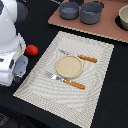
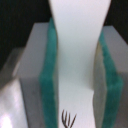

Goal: Place the pan onto the stove and place the fish and sausage into the pan.

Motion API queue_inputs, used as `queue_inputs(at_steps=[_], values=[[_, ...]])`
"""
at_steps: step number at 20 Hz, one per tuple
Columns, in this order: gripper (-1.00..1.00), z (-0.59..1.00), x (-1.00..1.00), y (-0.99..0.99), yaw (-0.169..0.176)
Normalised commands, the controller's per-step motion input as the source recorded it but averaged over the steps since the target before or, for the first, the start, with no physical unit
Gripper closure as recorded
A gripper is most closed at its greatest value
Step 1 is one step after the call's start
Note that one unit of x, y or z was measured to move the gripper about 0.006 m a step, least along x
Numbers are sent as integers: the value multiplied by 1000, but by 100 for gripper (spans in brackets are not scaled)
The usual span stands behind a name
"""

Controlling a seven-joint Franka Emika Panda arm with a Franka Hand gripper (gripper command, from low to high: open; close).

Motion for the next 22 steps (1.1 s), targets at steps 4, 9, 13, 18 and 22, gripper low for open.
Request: queue_inputs(at_steps=[4,9,13,18,22], values=[[100,493,20,-13,-29],[100,1000,234,278,-58],[100,1000,294,504,-22],[100,994,415,751,-3],[100,719,308,889,0]])
